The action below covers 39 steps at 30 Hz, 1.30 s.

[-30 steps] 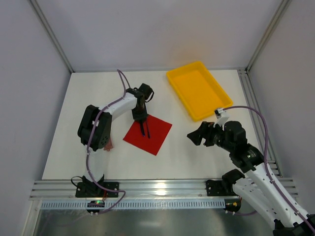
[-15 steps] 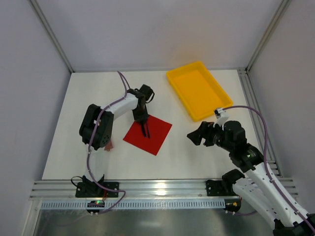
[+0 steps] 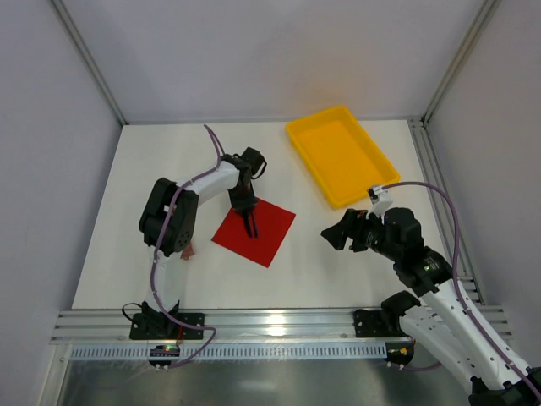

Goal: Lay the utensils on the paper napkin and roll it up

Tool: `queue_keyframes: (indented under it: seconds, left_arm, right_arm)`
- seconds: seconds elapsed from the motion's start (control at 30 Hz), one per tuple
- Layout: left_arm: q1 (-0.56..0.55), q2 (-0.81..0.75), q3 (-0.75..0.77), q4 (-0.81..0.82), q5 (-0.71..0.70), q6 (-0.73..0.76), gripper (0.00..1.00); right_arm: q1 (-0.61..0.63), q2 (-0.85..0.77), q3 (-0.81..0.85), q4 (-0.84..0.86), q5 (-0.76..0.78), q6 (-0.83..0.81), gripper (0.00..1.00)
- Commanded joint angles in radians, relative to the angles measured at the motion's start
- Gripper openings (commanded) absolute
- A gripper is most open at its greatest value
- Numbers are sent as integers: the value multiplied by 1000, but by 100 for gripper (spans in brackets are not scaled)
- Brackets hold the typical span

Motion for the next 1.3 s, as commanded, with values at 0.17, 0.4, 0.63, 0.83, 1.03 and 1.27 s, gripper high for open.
queue_keyframes:
  seconds: [0.17,0.4,0.63,0.83,1.03,1.27]
  left_arm:
    - [-5,-3,20,17,2,-11,24]
    - [-7,-37,39,-1,-1,-20,32]
    - [-4,-127,91,-72,-63,18,31]
    - [96,-325,25,-126,-135,104,27]
    - [319,-478,-260,-20,-85,170,27]
    - [441,-525,-408,58,-99,221,29]
  right_arm:
    - [1,-17,28,16,6,-7,80]
    - [3,-34,29,2,15,-12,80]
    - [3,-35,28,5,11,-9,80]
    - [3,-37,20,16,-3,-1,80]
    - [3,-42,18,28,-17,-1,80]
    - [3,-38,24,33,-27,-7,80]
